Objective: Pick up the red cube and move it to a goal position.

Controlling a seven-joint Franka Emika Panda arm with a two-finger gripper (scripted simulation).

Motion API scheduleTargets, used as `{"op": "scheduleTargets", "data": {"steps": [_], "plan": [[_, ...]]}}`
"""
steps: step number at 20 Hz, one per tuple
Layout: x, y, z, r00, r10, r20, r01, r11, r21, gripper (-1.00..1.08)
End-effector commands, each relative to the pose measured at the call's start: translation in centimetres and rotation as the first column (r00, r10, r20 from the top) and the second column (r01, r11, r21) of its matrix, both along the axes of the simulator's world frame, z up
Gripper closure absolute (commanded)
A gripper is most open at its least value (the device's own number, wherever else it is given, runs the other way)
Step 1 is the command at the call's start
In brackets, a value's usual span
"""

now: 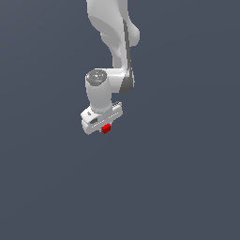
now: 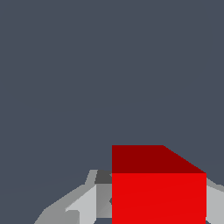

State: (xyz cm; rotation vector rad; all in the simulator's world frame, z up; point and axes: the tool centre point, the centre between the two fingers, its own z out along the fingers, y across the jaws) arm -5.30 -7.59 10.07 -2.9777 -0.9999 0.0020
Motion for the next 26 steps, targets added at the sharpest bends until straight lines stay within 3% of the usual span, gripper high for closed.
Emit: {"op": "scheduleTargets", "data": {"steps": [1, 17, 26], "plan": [[-0.2, -0.1, 2.5, 1.0, 0.0, 0.001, 0.0, 1.0, 0.0, 1.08], [-1.5, -1.0, 20.5, 1.0, 0.002, 0.002, -0.002, 1.0, 0.002, 1.08], [-1.8, -1.5, 27.3, 1.0, 0.001, 0.002, -0.001, 1.0, 0.001, 1.08]]}}
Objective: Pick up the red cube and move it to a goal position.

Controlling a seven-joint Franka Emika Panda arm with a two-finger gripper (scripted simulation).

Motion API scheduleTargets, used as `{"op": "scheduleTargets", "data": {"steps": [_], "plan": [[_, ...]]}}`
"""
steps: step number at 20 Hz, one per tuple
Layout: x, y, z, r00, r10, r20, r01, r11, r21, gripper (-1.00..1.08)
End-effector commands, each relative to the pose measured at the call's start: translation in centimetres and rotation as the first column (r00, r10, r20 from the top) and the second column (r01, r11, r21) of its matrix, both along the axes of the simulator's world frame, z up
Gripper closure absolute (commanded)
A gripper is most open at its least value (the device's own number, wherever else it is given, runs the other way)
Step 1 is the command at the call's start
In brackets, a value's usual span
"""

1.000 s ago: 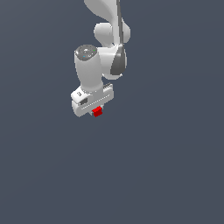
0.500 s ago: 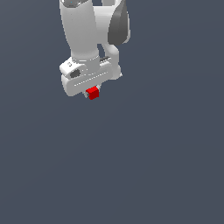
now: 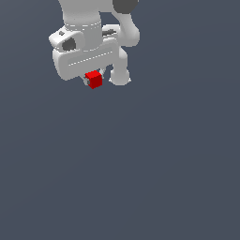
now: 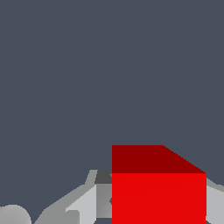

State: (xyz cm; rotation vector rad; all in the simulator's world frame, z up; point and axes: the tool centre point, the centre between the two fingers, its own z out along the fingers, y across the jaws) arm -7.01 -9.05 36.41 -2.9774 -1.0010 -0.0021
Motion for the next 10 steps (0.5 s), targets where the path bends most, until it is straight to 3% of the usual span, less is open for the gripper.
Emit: {"op": "scheduleTargets", "data": {"steps": [1, 10], "plan": [[-0.1, -0.1, 1.4, 1.0, 0.0, -0.001, 0.0, 1.0, 0.0, 1.08], [0.1, -0.3, 3.4, 1.0, -0.001, -0.001, 0.001, 1.0, -0.001, 1.08]]}}
